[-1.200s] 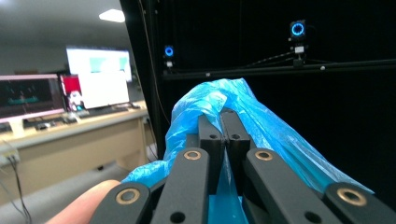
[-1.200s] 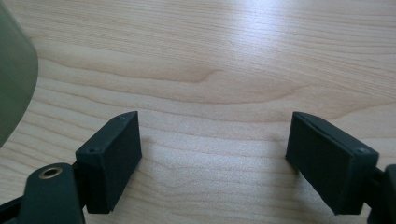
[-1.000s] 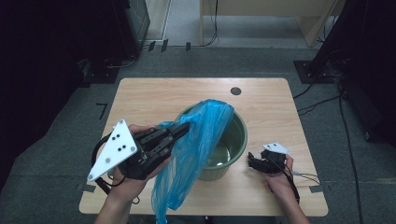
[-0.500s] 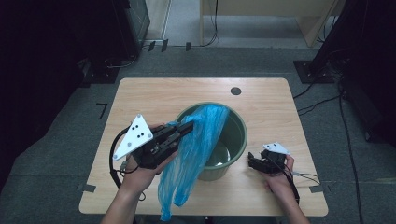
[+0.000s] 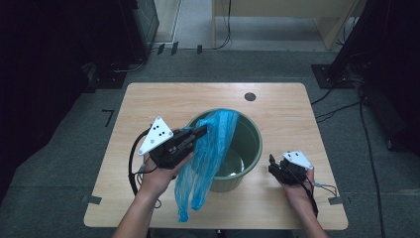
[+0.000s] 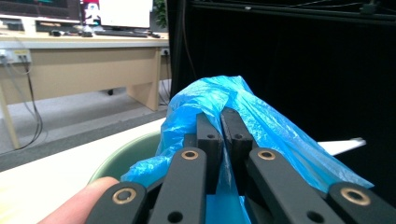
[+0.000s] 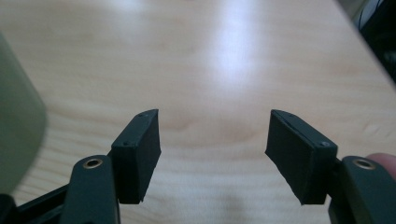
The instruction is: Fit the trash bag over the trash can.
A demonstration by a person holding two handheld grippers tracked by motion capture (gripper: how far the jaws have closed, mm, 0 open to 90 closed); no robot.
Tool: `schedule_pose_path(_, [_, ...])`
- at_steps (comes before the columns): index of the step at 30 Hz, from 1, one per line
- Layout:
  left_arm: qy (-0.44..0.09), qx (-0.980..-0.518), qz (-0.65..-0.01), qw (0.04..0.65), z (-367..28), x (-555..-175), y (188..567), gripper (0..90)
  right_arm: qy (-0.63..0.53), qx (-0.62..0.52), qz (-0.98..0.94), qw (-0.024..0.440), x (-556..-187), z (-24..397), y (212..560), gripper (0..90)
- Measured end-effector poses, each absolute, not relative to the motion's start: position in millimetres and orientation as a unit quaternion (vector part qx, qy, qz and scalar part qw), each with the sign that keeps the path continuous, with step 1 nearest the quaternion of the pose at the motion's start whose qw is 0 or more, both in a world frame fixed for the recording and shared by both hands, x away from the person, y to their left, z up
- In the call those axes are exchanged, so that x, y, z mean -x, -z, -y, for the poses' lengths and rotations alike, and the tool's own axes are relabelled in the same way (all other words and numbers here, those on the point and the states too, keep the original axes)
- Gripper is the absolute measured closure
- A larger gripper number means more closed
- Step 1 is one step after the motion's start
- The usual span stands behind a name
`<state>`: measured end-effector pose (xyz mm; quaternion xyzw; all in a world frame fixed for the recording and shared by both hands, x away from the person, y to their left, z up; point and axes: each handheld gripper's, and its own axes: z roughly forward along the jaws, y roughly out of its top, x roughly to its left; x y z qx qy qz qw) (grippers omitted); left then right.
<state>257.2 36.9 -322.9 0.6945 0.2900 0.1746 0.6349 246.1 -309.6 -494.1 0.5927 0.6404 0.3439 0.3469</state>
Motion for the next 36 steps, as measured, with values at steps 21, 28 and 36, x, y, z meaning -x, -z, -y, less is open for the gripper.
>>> schedule_pose_path(21, [-0.198,-0.684,-0.323,0.624,-21,-270,324,88.4,-0.469,-0.459,-0.608,0.447,-190,261,370,35.0])
schedule_pose_path(28, [-0.197,-0.679,-0.328,0.627,-15,-269,323,88.3,-0.518,-0.428,-0.615,0.412,-179,237,347,35.8])
schedule_pose_path(36, [-0.196,-0.667,-0.334,0.636,-9,-266,323,88.2,-0.542,-0.416,-0.615,0.394,-178,222,341,35.7])
